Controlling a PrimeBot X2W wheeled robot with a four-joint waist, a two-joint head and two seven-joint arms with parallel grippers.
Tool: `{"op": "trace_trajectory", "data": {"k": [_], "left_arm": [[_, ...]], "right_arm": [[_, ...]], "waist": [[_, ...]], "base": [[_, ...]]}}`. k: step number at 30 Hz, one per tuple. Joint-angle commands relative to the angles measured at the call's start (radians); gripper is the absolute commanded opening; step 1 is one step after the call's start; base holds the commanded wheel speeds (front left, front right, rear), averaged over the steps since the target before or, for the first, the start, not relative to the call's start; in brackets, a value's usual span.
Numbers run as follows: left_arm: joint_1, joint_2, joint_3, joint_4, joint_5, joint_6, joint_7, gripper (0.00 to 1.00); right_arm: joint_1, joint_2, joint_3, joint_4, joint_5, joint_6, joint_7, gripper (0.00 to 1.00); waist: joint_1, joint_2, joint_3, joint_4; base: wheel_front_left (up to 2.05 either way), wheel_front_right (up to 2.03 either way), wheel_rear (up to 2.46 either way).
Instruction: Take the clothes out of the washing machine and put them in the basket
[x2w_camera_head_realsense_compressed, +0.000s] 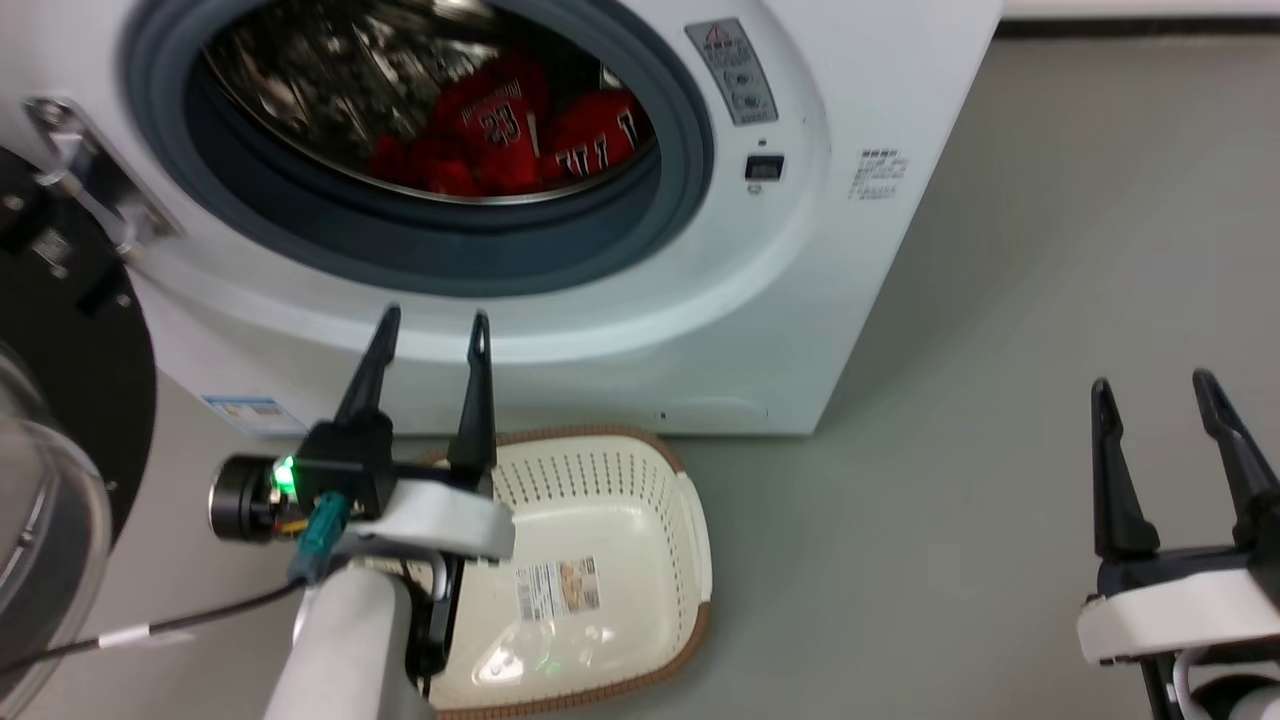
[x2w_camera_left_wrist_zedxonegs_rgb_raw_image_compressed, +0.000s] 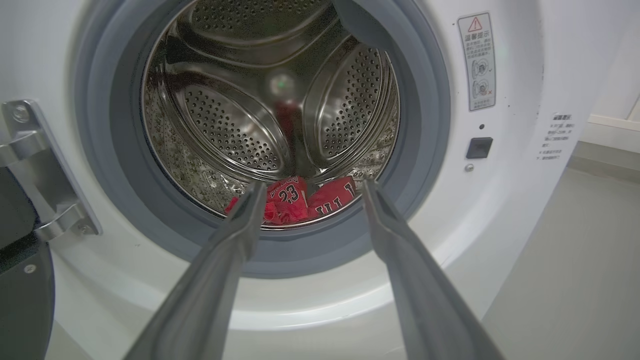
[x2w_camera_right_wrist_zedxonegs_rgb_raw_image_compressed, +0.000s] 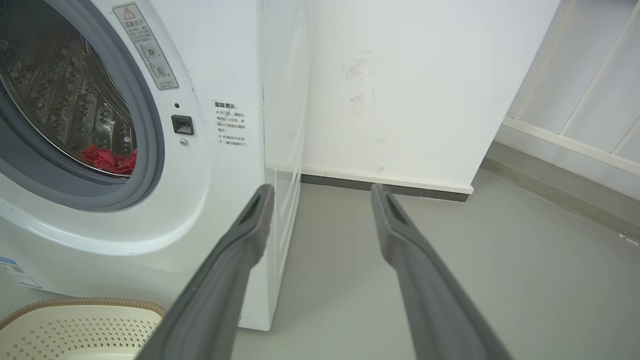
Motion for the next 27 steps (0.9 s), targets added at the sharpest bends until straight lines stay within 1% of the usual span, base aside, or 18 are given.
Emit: {"op": "trace_trajectory", "data": {"k": [1, 5, 10, 18, 20, 23, 27], "left_arm": [[-0.039, -0.001, 0.002, 0.010, -0.004, 0.006, -0.003, 1.00], [-0.139, 0.003, 0.016, 0.055, -0.003, 0.009, -0.003, 1.00], [-0.265, 0.029, 0.040, 0.120, 0.007, 0.007, -0.003, 1.00], [-0.512, 0.088, 0.065, 0.307, 0.009, 0.000, 0.001, 1.00], [-0.578, 0.096, 0.067, 0.357, 0.009, 0.005, 0.017, 1.00], [-0.672, 0.123, 0.074, 0.429, 0.008, 0.007, 0.060, 1.00], [-0.804, 0.162, 0.074, 0.526, 0.014, -0.005, 0.129, 1.00]], "right_arm": [[-0.027, 0.002, 0.005, -0.007, 0.007, 0.000, -0.004, 1.00], [-0.076, 0.002, 0.014, -0.008, 0.016, 0.000, -0.014, 1.00], [-0.123, 0.002, 0.027, 0.002, 0.030, 0.000, -0.033, 1.00], [-0.166, 0.002, 0.057, 0.045, 0.059, 0.000, -0.067, 1.00], [-0.174, 0.002, 0.065, 0.058, 0.069, 0.000, -0.074, 1.00], [-0.180, 0.002, 0.080, 0.075, 0.079, 0.000, -0.087, 1.00], [-0.189, 0.002, 0.100, 0.098, 0.090, 0.000, -0.104, 1.00]], "waist": [[-0.0001, 0.0000, 0.092, -0.014], [-0.0001, 0.0000, 0.186, -0.040], [-0.0001, 0.0000, 0.285, -0.073], [-0.0001, 0.0000, 0.379, -0.124], [-0.0001, 0.0000, 0.395, -0.134], [-0.0001, 0.0000, 0.414, -0.150], [-0.0001, 0.0000, 0.435, -0.172]], "base": [[0.00, 0.00, 0.00], [0.00, 0.00, 0.00], [0.00, 0.00, 0.00], [0.00, 0.00, 0.00], [0.00, 0.00, 0.00], [0.00, 0.00, 0.00], [0.00, 0.00, 0.00]]}}
